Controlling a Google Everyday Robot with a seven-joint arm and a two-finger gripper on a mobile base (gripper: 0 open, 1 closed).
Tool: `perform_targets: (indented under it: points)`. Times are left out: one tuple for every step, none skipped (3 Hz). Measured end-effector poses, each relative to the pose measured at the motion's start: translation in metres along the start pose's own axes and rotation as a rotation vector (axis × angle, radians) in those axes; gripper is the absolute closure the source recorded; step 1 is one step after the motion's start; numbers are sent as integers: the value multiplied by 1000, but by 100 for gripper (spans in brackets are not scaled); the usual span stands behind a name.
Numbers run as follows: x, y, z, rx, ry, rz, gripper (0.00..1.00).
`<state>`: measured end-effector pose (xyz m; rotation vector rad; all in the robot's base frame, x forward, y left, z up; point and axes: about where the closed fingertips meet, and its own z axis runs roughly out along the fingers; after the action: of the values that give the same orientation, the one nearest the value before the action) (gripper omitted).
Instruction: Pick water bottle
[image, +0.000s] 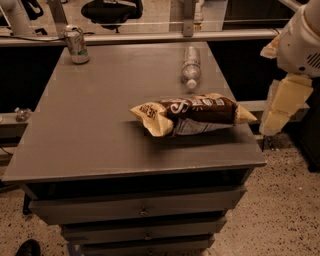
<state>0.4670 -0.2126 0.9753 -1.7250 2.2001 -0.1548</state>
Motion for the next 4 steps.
perform_targets:
  points:
    - [-13,-55,27,37,-17,13,0]
    - [-29,-117,49,77,-62,100,0]
    - [-51,-171,63,103,-140,251,0]
    - [-75,-203,80,117,-214,403,0]
